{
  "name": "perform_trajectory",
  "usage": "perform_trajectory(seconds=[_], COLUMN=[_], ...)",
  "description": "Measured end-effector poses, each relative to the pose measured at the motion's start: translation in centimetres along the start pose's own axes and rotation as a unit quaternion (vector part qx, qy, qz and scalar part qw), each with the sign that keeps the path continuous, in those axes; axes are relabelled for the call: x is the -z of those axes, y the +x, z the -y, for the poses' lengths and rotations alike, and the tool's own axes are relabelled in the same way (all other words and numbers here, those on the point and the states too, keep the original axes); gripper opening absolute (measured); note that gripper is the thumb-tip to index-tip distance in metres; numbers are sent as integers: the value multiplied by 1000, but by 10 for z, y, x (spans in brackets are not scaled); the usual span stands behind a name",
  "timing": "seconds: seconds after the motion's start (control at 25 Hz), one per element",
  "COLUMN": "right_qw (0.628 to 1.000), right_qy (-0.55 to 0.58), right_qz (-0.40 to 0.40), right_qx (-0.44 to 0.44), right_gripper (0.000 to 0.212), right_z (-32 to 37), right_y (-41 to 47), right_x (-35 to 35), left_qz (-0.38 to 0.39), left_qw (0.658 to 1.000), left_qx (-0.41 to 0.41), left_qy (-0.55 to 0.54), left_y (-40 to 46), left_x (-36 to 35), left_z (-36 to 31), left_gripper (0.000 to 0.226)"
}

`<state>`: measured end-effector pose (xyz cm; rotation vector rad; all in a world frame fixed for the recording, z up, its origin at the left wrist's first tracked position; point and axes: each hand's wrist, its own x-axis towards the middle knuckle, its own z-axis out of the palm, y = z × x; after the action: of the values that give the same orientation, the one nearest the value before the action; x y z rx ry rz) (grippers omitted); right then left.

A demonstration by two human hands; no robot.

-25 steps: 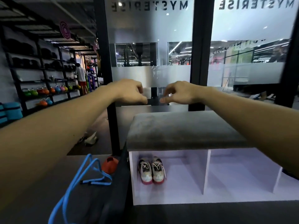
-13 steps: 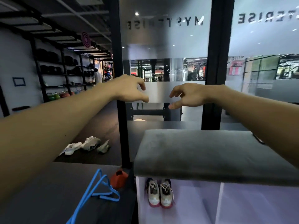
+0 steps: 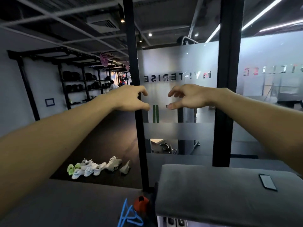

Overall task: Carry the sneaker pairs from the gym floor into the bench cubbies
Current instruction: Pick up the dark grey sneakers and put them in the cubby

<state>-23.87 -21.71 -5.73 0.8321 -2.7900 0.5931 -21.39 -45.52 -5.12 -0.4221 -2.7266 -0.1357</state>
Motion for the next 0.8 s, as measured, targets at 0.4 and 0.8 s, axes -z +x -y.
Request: perform_trajectory(seconds=[0.4, 0.8], right_qw=[995, 981], right_qy=[-24, -6], right_qz=[28, 94], right_qx=[96, 168], right_gripper=[59, 59], right_z=[94, 196], right_y=[-50, -24], right_x=[33, -30], left_qz=[-10, 5], left_qw=[996, 982], left_qx=[86, 182], left_qy=[20, 52], left_y=[-124, -230], left_x=[104, 121], left_z=[1, 57], left_gripper=[59, 57])
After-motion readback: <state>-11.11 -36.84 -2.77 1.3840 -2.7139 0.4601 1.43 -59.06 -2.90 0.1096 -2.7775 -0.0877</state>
